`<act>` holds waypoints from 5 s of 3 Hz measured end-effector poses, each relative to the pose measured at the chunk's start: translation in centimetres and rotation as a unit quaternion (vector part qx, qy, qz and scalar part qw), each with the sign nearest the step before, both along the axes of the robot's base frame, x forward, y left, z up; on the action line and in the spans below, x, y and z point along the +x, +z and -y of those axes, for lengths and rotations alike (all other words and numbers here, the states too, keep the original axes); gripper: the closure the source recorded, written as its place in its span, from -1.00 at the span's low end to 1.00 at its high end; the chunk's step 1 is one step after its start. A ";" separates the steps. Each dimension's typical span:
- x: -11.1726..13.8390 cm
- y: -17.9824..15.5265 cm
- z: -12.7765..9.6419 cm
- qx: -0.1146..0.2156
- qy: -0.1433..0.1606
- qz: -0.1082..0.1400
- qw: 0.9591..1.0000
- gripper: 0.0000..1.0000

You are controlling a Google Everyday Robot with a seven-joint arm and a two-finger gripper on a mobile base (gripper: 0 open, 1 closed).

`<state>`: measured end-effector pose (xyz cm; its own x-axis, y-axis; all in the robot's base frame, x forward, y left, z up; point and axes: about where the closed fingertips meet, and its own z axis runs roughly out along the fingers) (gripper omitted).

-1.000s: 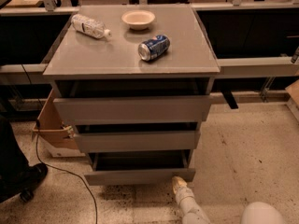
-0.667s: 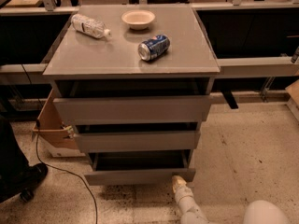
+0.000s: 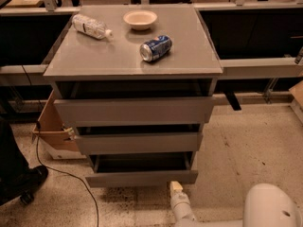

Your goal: Close bottom drawer

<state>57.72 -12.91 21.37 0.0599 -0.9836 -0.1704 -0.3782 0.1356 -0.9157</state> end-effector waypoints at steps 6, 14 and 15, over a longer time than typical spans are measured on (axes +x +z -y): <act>-9.8 2.6 -5.7 -0.320 0.094 0.082 0.939 0.09; -14.2 15.9 -15.6 -0.469 0.129 0.406 0.774 0.13; -11.4 19.6 -15.0 -0.478 0.085 0.461 0.742 0.59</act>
Offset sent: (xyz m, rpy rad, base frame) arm -0.0266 0.0193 0.0051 -0.1302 0.0510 0.0594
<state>46.33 2.07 41.02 -0.1454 -0.5931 0.7919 0.5329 -0.7213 -0.4424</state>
